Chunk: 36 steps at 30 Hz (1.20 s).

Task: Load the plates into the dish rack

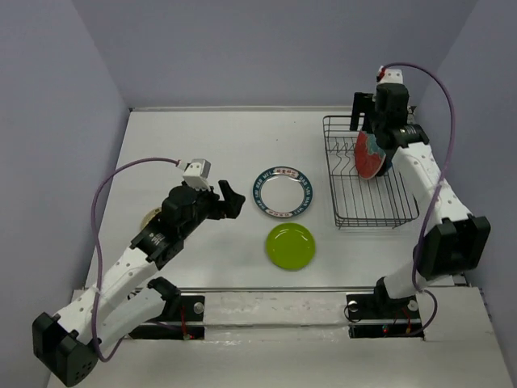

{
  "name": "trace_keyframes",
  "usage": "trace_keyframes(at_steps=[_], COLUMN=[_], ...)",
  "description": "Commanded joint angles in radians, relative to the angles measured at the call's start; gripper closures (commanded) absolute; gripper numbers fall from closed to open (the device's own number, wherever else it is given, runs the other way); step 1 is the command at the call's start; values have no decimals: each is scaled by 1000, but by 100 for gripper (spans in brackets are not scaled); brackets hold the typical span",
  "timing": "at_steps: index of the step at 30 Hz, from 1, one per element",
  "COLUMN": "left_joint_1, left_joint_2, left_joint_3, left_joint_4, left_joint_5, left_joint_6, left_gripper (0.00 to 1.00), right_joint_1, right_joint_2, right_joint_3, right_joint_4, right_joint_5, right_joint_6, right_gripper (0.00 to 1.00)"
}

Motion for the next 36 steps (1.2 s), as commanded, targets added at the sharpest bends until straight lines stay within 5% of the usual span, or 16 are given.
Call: trace_keyframes(at_steps=[1,7,15,22,25,26,27,36], left_joint_1=[2,0,13,65,79,88,94,109], left_joint_2=[107,437,774,1001,1020,1015,995,600], left_joint_3=[-85,-51,110,164,156,143,136,-76], left_joint_4=[227,415,524,665,694,703,715,780], left_joint_5=[42,-69,-35,128,128,123,126,66], left_joint_6=[-140,-188,-183,-223,-226,-229,-231,-304], left_gripper=[5,10,16,46,72,90,94,94], right_joint_1=[7,7,16,16,25,25,25,165], right_joint_2=[-235,-450,-601,-582,-562,-549,-542,-431], right_joint_3=[-222,-535,-747,-842,-856,-856,-853,-731], right_joint_4=[223,432,555,648,685,688,688,558], right_joint_5=[-296,-657,-795,-926,-950,-969,-976,-955], right_joint_6=[188,348,468,537,555,555,554,396], right_gripper=[7,8,11,15,18,19,19,10])
